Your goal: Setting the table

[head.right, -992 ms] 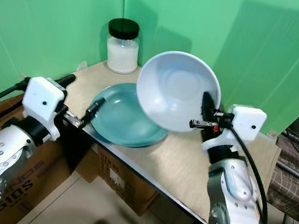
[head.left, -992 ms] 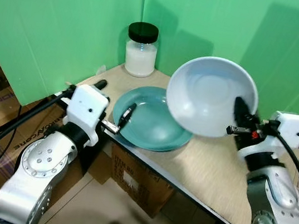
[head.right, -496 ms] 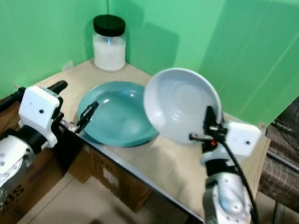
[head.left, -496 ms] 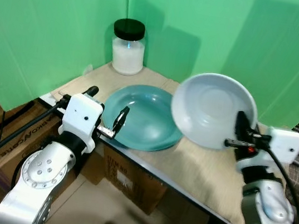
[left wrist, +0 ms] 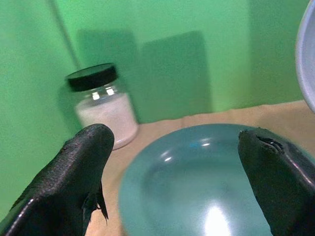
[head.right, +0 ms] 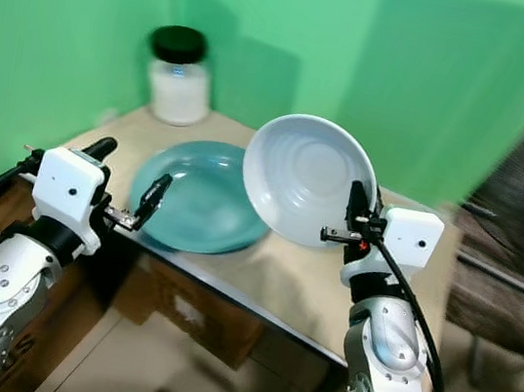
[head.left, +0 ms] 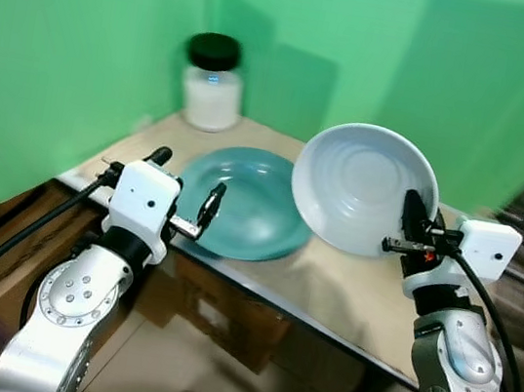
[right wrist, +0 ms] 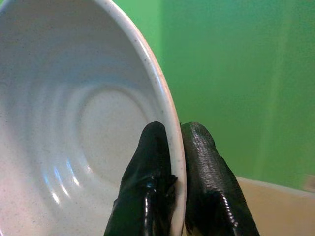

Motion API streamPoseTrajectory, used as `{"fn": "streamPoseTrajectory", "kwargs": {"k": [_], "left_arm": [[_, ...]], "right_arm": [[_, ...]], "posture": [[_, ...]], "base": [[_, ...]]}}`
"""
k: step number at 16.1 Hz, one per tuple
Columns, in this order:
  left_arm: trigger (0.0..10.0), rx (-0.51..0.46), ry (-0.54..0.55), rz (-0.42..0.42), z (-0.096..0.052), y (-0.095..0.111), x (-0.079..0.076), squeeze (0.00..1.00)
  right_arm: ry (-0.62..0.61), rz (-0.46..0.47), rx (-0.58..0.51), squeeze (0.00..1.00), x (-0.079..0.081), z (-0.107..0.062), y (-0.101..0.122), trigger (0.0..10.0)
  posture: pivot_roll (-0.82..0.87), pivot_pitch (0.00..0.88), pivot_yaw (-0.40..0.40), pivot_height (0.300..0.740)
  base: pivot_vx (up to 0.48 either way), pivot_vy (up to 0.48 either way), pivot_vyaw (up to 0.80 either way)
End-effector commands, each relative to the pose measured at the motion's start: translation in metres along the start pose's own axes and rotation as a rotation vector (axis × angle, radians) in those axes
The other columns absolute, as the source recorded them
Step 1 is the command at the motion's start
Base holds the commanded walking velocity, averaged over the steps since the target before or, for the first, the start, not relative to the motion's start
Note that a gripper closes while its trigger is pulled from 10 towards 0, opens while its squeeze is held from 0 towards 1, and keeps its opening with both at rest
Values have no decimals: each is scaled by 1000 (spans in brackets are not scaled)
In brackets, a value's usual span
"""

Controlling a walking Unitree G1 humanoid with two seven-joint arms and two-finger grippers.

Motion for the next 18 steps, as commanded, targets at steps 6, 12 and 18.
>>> {"fn": "streamPoseTrajectory", "kwargs": {"k": [6,12,18], "left_arm": [[10000,4,31,-9,0,-1,3,0],[10000,5,27,-18,1,-1,1,0],[10000,5,30,-15,2,-1,3,0]], "right_arm": [[13,-32,-12,0,4,5,7,10000],[39,-20,24,0,9,5,1,10000],[65,-22,30,0,13,7,0,10000]], "posture": [[-8,0,-27,740],[-13,0,-27,740],[-14,0,-31,740]], "base": [[0,0,-533],[-102,0,0],[-310,0,0]]}}
Point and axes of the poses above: a point about 5 cm out from each wrist's last joint towards the gripper, its own z axis pointing out of the wrist towards the gripper, its own y axis along the axis of the wrist's last joint, x = y × z, the point moved 6 cm from there along z, pointing out of the wrist towards the gripper, and after that the axes turned 14 degrees about -z, right-handed, at the moved point
